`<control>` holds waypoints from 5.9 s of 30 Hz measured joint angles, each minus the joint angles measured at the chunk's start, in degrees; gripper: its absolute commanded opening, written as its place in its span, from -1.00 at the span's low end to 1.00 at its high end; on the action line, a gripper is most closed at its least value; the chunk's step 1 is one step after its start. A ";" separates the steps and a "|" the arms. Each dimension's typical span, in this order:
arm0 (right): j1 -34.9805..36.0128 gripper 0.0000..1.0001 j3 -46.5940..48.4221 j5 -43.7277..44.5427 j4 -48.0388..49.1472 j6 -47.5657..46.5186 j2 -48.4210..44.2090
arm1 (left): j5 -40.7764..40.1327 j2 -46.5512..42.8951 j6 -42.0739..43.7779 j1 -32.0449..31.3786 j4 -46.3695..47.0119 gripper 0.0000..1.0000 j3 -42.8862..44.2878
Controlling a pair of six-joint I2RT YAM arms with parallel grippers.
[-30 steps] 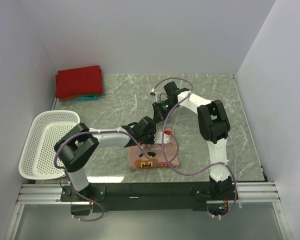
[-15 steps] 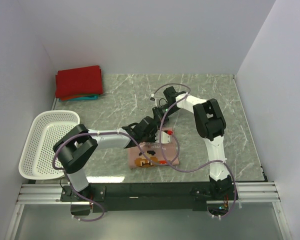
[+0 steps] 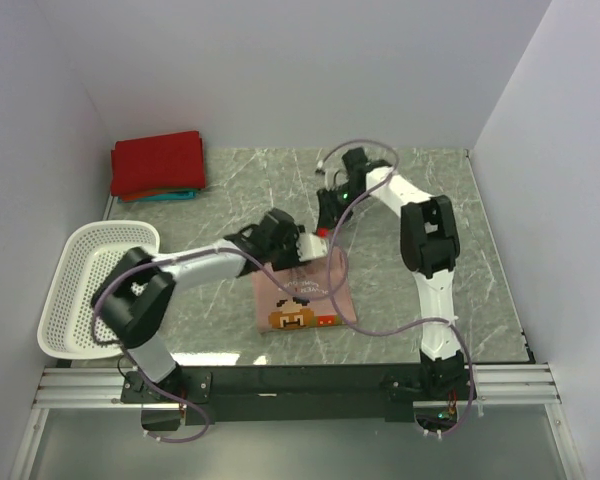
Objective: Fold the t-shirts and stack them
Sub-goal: Fold the tshirt
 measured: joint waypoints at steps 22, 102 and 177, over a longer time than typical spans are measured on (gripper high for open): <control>-5.92 0.25 -2.43 -2.71 -12.98 -7.63 -8.02 | 38.58 7.30 -30.16 26.60 -33.38 0.04 16.55; -7.80 -1.00 -9.38 1.70 -3.58 -3.91 -8.22 | 27.87 12.72 -35.39 29.05 -30.36 -0.99 20.59; 0.61 -0.63 -51.34 -20.28 32.11 26.43 -18.36 | 61.46 12.61 -69.83 25.79 -0.70 -0.37 -8.94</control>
